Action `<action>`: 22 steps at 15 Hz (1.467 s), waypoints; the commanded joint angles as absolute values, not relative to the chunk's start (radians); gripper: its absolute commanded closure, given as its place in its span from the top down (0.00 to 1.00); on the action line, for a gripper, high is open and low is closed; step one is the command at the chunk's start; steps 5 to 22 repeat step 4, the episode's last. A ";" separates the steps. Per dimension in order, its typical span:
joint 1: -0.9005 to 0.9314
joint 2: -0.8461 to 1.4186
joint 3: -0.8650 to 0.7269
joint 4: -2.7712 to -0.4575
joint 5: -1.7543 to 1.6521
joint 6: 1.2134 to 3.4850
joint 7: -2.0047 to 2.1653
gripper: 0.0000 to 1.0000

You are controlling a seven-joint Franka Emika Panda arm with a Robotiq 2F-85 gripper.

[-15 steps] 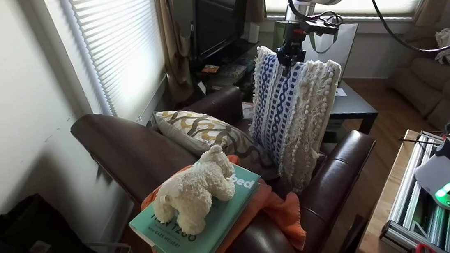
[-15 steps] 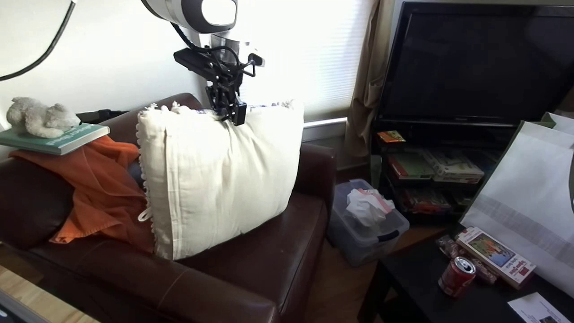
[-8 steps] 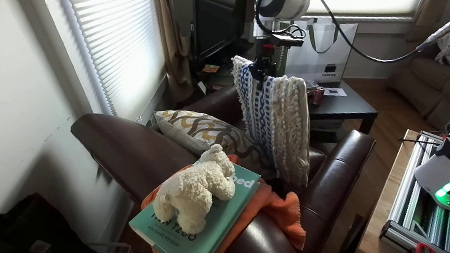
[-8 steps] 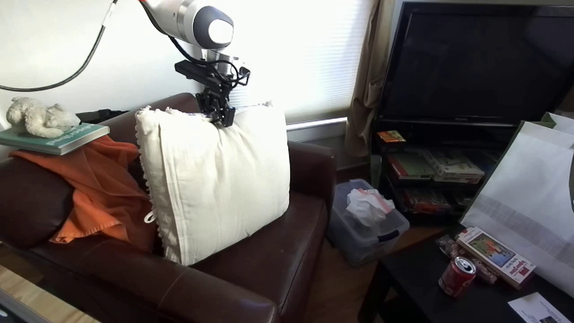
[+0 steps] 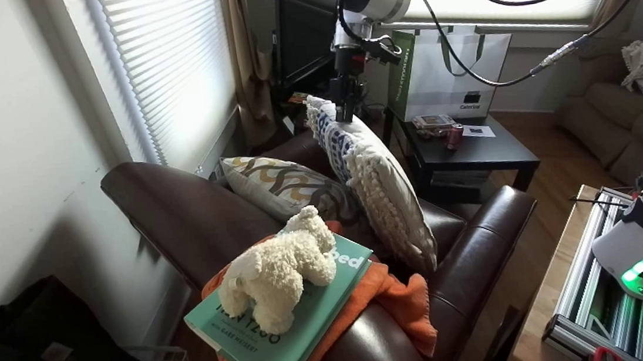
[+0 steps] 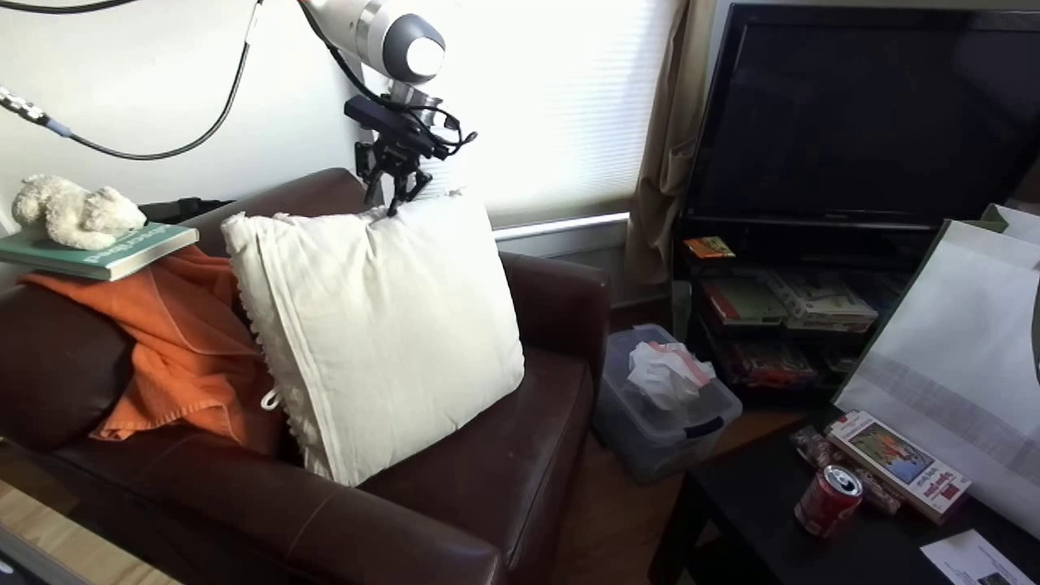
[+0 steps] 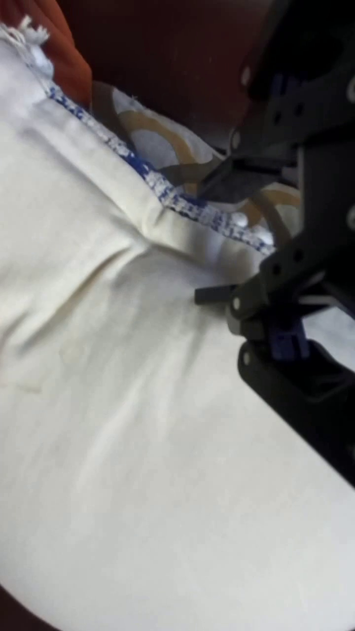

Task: Place the pillow square onto the chair

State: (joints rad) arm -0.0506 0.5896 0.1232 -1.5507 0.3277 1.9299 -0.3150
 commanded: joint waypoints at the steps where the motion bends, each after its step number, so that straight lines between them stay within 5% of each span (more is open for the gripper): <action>1: -0.067 0.590 0.129 -1.541 0.341 1.928 -0.348 0.56; 3: -0.085 0.590 0.133 -1.537 0.352 1.928 -0.380 0.67; 22: -0.087 0.590 0.134 -1.537 0.354 1.928 -0.382 0.67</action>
